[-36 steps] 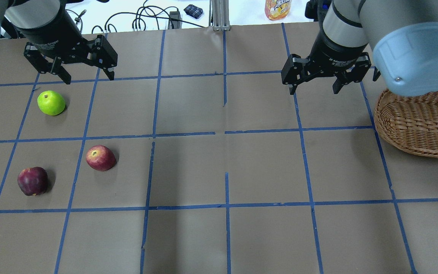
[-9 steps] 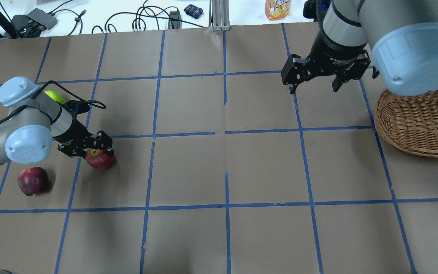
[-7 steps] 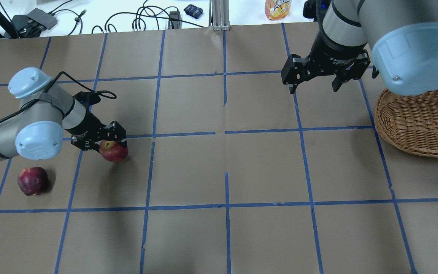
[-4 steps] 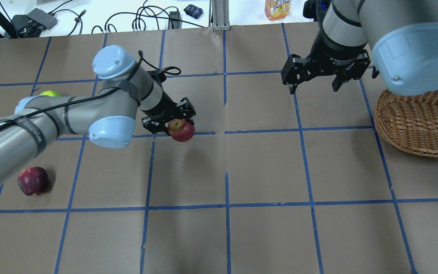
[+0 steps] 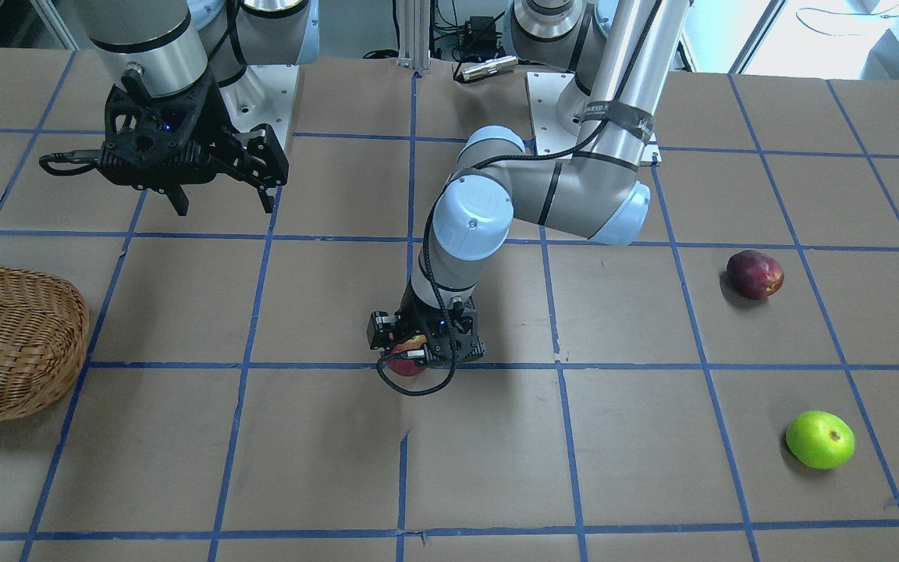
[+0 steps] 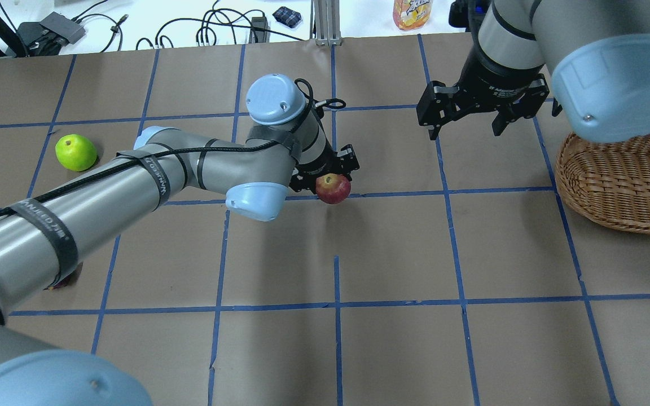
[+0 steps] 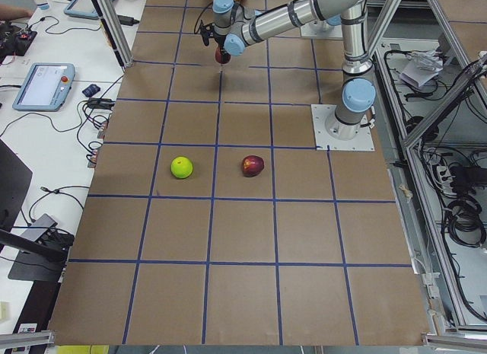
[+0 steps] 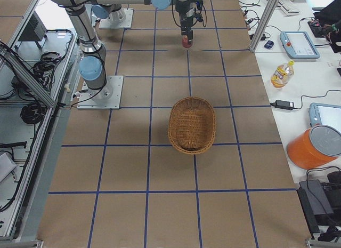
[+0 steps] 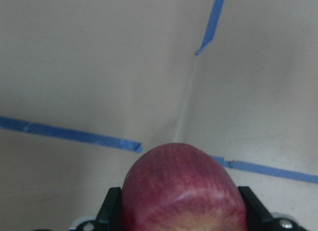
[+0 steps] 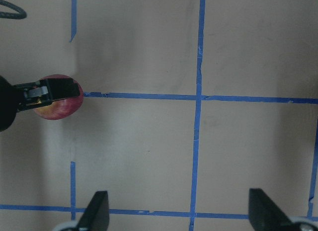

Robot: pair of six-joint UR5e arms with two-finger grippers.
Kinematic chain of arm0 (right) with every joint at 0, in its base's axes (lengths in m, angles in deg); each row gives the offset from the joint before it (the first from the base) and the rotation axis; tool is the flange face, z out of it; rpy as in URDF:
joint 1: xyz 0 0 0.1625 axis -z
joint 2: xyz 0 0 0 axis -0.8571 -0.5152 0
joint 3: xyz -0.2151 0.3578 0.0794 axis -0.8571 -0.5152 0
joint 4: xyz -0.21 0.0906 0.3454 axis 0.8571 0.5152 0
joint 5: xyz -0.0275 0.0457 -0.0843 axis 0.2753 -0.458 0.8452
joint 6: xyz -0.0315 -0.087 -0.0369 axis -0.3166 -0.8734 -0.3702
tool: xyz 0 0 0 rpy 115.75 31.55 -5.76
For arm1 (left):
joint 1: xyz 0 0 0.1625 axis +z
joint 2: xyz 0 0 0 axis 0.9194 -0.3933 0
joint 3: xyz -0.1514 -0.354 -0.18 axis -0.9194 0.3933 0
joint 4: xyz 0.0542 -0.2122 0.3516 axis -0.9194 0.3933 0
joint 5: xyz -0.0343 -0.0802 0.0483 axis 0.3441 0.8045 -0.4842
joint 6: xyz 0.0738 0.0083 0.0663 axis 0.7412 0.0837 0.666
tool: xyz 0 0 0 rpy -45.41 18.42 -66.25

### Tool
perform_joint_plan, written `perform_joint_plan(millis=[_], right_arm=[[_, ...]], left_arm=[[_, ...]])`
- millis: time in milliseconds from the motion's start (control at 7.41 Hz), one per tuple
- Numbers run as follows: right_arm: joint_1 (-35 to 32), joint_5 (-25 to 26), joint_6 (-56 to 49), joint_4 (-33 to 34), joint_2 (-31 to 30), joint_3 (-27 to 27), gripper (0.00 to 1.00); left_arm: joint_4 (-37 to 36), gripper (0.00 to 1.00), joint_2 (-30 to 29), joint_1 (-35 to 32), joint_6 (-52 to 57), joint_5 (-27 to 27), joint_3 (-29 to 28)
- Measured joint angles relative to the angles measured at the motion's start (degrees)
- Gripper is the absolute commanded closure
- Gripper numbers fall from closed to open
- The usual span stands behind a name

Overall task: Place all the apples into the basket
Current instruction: 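Carry the red-yellow apple with the left gripper toward the table center, then release the apple at center while the right gripper reaches down to it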

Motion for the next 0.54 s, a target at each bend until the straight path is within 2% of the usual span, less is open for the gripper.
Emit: perform_joint_plan(millis=[270, 540], right_arm=[[-0.07, -0.02, -0.04, 0.02, 0.12, 0.00, 0.00], [-0.17, -0.13, 0.10, 0.40, 1.18, -0.19, 0.00]], left_arm=[[-1.24, 0.00, -1.13, -0.34, -1.62, -0.46, -0.37], [0.63, 0.00, 2.50, 4.35, 8.75, -3.78, -0.44]])
